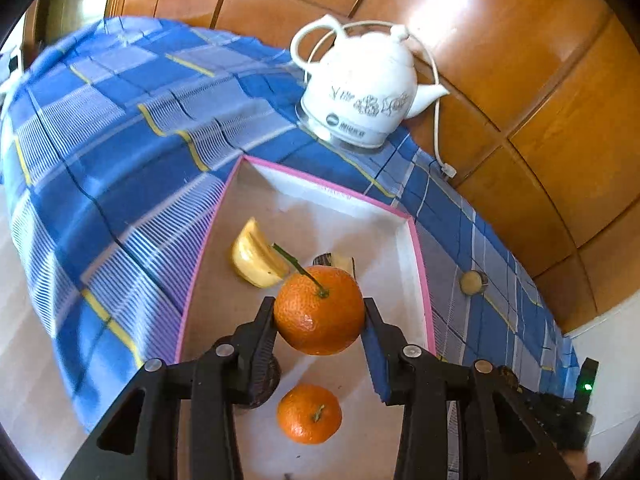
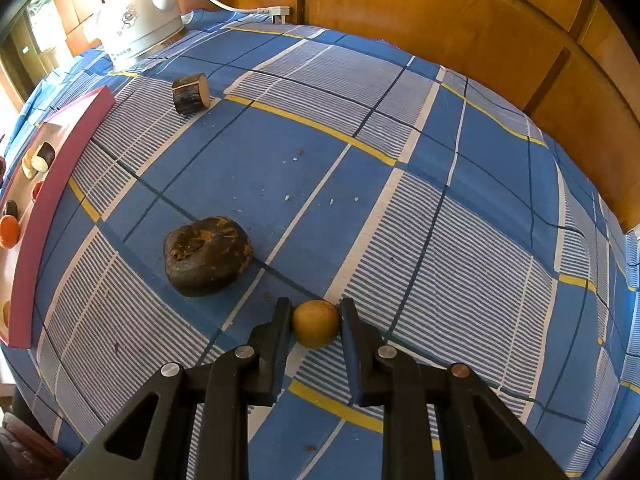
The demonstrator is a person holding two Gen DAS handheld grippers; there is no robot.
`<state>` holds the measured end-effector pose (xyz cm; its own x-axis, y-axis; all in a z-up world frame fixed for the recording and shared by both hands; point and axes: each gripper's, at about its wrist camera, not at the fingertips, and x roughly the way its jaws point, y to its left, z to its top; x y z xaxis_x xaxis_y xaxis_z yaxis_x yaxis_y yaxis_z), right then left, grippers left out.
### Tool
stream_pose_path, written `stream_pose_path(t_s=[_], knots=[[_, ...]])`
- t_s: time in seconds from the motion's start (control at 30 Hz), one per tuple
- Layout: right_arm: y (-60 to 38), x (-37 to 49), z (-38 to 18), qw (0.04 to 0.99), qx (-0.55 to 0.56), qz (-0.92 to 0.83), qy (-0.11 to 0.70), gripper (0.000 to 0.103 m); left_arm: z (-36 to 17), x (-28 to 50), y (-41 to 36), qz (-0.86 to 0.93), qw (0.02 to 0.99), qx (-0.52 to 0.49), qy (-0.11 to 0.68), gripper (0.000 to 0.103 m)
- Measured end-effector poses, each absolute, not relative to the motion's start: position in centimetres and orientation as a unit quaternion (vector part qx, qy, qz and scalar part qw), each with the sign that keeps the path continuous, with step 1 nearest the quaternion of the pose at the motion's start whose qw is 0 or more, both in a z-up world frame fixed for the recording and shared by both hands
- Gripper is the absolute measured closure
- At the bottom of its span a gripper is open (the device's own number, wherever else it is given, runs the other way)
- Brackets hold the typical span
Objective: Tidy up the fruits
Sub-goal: 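Lower the orange into the pink tray and open the left gripper, then carry the small yellow fruit into the tray and release it with the right gripper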
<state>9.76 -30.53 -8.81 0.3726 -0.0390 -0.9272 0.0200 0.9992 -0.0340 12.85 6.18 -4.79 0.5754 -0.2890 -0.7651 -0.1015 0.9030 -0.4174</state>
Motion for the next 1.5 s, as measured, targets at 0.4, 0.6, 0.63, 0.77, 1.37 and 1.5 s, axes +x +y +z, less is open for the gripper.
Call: stream_pose_path(t_s=[0.4,0.6,0.63,0.77,1.37,1.5], knots=[[-30.5,9.7,-8.8,0.829,-0.011,-0.018,0.559,0.079,-5.5,12.7,5.6,-0.035,0.869,-0.174,0.461,0.047],[-30.4,9.8,-8.8,0.829,-0.014,-0.019,0.559,0.079,-4.1,10.4,5.2,0.002,0.889,-0.133,0.438,0.049],[-30.3,9.8,-8.8,0.829,-0.015,-0.019,0.559,0.079,-3.9,9.9,5.1,0.006,0.892,-0.126,0.434,0.049],[-30.3,9.7,-8.8,0.829,-0.016,-0.020,0.559,0.079,-3.2,7.9,3.8,0.002,0.904,-0.091,0.418,0.049],[-30.1,9.6,-8.6,0.830,-0.024,-0.020,0.557,0.079,-1.1,4.6,-1.6,-0.062,0.924,-0.001,0.378,0.049],[-30.0,9.5,-8.6,0.830,-0.023,-0.021,0.557,0.079,-1.5,4.3,-1.8,-0.062,0.921,-0.002,0.385,0.049]])
